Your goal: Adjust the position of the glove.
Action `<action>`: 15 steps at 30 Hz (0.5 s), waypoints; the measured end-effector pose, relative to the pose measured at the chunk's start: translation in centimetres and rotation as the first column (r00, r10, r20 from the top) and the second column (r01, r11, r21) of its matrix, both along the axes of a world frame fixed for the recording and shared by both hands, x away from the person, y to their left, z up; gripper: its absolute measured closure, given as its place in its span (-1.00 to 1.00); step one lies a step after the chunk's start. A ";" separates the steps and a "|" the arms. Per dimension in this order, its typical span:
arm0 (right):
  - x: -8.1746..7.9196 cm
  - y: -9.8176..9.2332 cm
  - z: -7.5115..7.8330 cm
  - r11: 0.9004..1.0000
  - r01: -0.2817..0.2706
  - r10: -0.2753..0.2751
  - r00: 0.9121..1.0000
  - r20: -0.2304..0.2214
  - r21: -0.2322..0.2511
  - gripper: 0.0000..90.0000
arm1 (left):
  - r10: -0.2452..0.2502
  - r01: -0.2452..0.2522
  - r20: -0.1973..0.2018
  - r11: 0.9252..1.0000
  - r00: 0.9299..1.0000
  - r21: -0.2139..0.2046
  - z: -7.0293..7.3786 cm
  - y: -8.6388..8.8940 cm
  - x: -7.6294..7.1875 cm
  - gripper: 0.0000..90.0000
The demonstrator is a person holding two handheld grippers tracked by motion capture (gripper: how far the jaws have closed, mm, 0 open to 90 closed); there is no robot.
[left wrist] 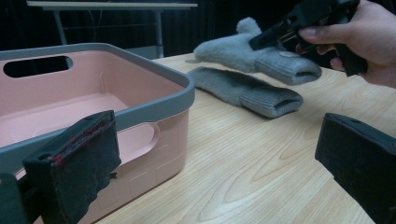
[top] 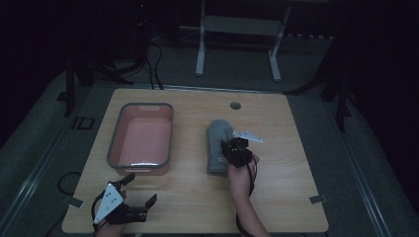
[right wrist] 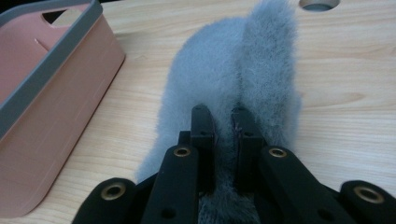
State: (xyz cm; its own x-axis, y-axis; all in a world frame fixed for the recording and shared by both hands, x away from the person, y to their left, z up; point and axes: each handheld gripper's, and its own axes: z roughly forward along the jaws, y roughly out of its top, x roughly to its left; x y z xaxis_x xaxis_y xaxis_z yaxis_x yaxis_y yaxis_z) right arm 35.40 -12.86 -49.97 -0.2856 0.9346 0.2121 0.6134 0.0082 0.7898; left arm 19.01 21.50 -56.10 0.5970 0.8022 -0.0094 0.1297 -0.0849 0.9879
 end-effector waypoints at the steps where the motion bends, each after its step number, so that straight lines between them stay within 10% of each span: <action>1: 0.0 0.3 -0.2 1.000 0.001 -0.001 1.000 -0.004 -0.002 0.82 | -0.001 0.001 0.001 1.000 1.000 -0.003 0.0 0.0 0.0 -0.99; 15: 1.1 0.7 -3.5 0.999 -0.023 0.021 0.998 -0.057 -0.036 0.25 | -0.012 0.012 -0.005 1.000 1.000 -0.001 0.0 -0.3 -0.1 -0.99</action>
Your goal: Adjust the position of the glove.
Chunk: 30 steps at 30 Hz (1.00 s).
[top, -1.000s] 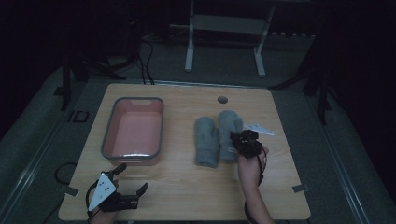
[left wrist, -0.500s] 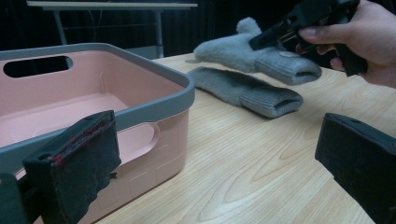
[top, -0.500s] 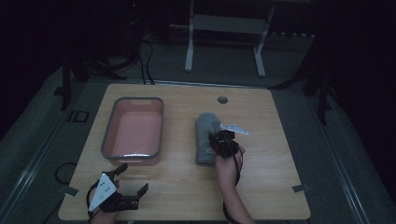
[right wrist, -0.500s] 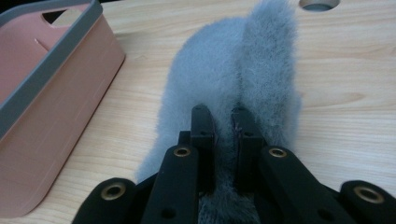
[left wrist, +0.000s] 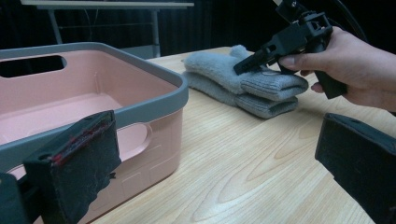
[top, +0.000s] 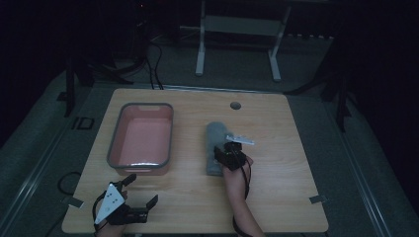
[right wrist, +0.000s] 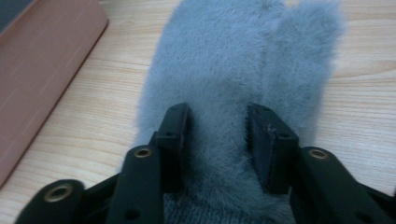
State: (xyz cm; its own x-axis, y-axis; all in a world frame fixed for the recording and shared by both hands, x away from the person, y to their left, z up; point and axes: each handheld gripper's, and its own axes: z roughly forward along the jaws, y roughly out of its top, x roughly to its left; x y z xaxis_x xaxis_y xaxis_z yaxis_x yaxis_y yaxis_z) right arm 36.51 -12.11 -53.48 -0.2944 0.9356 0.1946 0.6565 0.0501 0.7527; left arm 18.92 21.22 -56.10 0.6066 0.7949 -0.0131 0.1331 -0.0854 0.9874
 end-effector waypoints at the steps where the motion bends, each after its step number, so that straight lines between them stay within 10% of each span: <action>1: 0.1 0.0 0.1 1.000 -0.018 0.018 1.000 -0.009 -0.005 0.17 | 0.000 0.000 -0.001 1.000 1.000 -0.002 0.0 0.0 0.0 -0.99; 9: 0.0 -1.4 2.0 0.996 -0.084 0.083 0.997 0.004 0.038 -0.16 | -0.014 0.013 -0.012 0.999 1.000 -0.046 0.3 -0.5 -0.2 -0.99; 17: 0.1 -3.7 3.0 0.987 -0.156 0.155 0.988 0.024 0.024 -0.65 | -0.030 0.031 -0.037 0.999 0.999 0.022 2.3 -1.9 -0.1 -0.99; 30: -0.8 -6.4 4.5 0.956 -0.289 0.292 0.955 0.049 -0.056 -0.67 | -0.064 0.066 -0.132 0.998 0.989 0.010 4.3 -4.1 0.9 -0.99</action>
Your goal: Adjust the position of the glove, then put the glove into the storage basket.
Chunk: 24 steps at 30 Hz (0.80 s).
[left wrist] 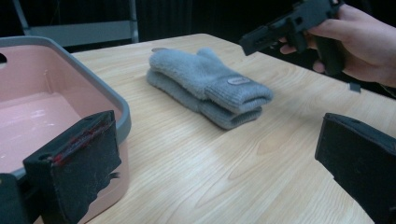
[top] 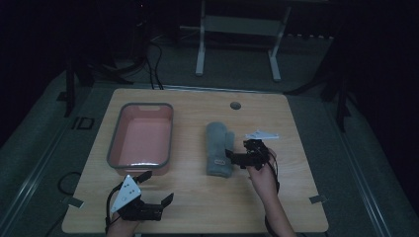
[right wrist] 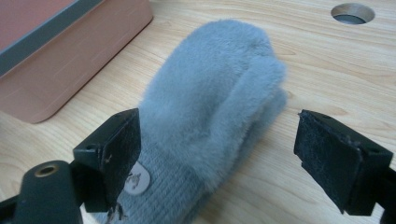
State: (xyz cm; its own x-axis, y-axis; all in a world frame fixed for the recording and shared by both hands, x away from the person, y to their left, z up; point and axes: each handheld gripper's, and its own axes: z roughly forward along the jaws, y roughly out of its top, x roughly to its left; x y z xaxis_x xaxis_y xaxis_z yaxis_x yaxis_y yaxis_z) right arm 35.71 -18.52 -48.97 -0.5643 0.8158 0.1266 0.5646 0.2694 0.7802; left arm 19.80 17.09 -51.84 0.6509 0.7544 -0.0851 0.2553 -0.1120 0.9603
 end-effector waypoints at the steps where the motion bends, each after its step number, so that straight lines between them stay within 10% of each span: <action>1: -0.1 -0.2 0.2 1.000 -0.007 0.007 1.000 -0.004 0.003 -0.67 | 0.001 -0.001 -0.003 1.000 1.000 0.004 0.2 -0.2 0.2 -0.99; 24: 0.3 -1.8 1.5 0.999 -0.033 0.033 0.999 0.000 0.042 -0.69 | -0.083 0.085 -0.079 0.996 0.993 0.021 3.7 -6.3 6.7 -0.99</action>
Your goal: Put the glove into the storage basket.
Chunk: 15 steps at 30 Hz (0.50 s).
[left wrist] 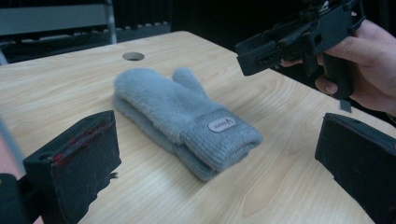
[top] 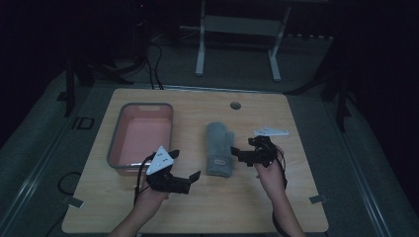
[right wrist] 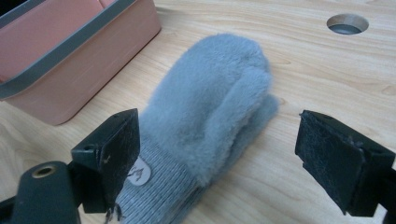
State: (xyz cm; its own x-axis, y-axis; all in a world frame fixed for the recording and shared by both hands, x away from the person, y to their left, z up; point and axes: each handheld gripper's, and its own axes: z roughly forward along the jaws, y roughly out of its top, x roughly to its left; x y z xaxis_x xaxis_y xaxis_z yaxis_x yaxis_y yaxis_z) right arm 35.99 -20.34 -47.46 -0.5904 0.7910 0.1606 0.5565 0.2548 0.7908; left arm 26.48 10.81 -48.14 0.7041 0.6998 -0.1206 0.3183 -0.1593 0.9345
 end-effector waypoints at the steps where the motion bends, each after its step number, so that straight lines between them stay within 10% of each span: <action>1: 0.2 0.0 0.0 1.000 -0.001 0.001 1.000 -0.002 -0.003 -0.69 | -0.004 0.004 -0.008 1.000 1.000 -0.004 0.1 -0.3 0.4 -0.99; 15: 1.9 0.5 -1.5 0.999 0.017 -0.018 0.999 -0.040 -0.033 -0.71 | 0.001 0.004 -0.147 0.999 0.989 0.033 0.8 -4.6 5.8 -0.99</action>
